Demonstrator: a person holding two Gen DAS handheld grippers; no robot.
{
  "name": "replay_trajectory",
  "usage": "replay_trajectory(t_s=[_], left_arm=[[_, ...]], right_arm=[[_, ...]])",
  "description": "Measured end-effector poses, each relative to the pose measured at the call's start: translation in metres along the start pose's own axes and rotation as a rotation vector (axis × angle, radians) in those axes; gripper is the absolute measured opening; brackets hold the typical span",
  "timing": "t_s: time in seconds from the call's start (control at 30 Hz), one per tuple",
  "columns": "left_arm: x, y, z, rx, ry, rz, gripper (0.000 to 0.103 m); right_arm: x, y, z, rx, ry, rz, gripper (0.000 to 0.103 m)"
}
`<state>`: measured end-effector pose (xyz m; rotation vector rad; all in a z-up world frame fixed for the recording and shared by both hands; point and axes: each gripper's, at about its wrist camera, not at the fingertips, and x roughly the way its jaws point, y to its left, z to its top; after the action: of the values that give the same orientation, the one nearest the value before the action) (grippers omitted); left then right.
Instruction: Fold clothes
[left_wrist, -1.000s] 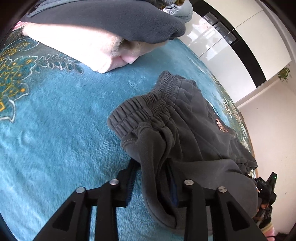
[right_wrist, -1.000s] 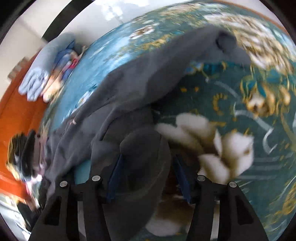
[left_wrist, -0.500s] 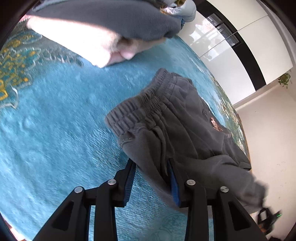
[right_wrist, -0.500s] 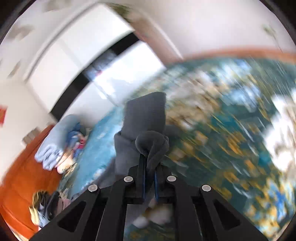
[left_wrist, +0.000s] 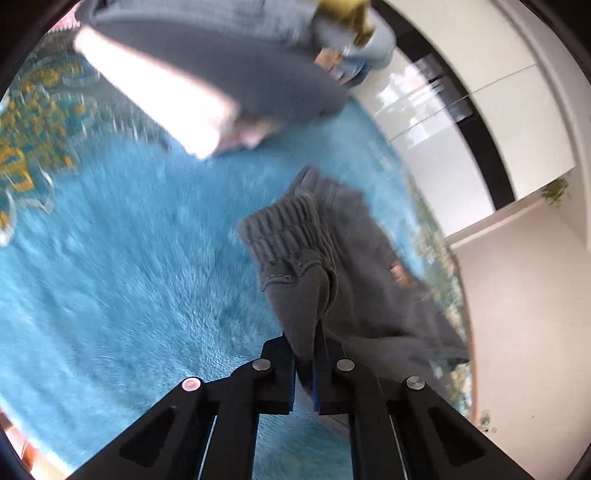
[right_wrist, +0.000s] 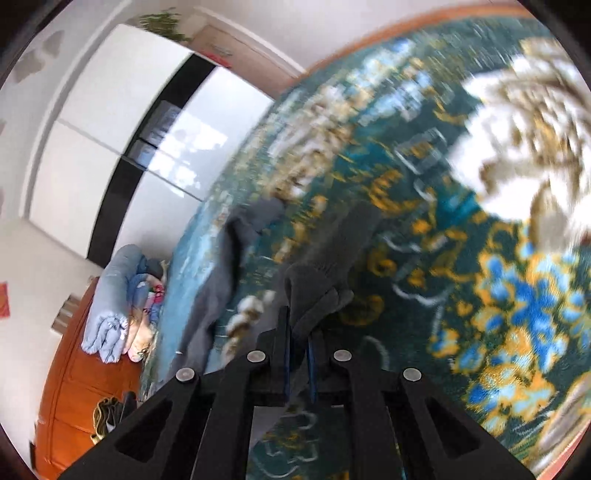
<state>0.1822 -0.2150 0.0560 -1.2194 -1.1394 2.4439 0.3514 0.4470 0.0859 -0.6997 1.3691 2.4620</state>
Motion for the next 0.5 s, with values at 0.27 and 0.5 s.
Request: replay_trajectory(t_s=[0.27,0.5], left_arm=[[-0.053,0.026,-0.002,-0.005,0.046,-0.002,0.006],[-0.039,-0.002,0.023,-0.029,0.047,-0.183,0.011]], right_arm=[[-0.056,0.015,-0.042,-0.067,-0.019,0.123,0.007],[-0.041,0.028,-0.012,0.02,-0.003,0.087,0.007]])
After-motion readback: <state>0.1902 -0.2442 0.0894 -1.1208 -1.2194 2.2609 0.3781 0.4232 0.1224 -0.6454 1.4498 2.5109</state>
